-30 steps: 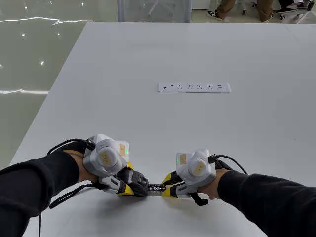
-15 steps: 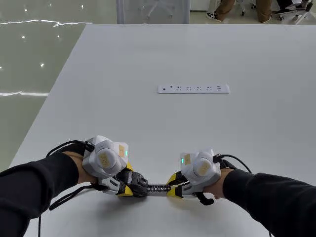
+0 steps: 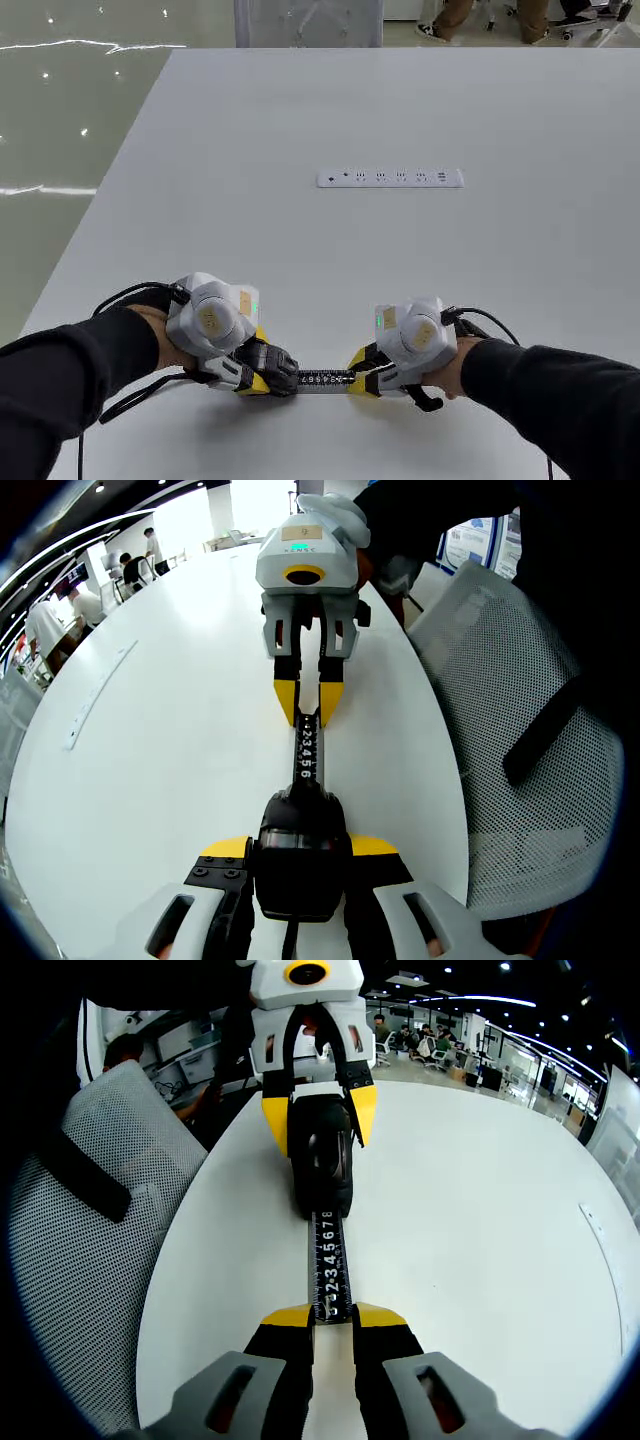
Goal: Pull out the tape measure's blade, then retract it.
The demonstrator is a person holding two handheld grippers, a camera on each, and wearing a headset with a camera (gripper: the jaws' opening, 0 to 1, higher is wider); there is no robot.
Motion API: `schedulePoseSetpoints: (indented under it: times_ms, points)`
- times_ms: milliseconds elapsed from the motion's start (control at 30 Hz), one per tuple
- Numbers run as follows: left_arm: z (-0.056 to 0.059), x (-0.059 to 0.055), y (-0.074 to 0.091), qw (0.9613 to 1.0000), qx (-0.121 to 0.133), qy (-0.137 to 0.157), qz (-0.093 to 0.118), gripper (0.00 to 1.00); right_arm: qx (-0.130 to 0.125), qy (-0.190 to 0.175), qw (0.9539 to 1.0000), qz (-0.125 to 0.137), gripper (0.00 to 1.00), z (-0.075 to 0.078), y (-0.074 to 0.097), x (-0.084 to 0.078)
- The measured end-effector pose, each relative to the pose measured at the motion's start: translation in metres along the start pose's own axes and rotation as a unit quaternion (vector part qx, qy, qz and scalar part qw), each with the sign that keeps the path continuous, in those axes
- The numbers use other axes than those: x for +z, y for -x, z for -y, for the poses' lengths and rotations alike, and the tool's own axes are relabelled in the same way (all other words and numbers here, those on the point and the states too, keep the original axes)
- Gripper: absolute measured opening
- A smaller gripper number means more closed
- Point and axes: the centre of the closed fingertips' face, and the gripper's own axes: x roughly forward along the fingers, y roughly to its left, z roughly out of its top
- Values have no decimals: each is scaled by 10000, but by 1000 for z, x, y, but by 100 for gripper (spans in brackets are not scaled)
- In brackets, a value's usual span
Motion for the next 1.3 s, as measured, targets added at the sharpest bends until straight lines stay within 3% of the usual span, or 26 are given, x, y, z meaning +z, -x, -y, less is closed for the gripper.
schedulePoseSetpoints:
  times_ms: [1300]
  points:
    - [1,0,0,10000,18,-58,-19,30,-178,-129,9996,-193,10,1,31,-36]
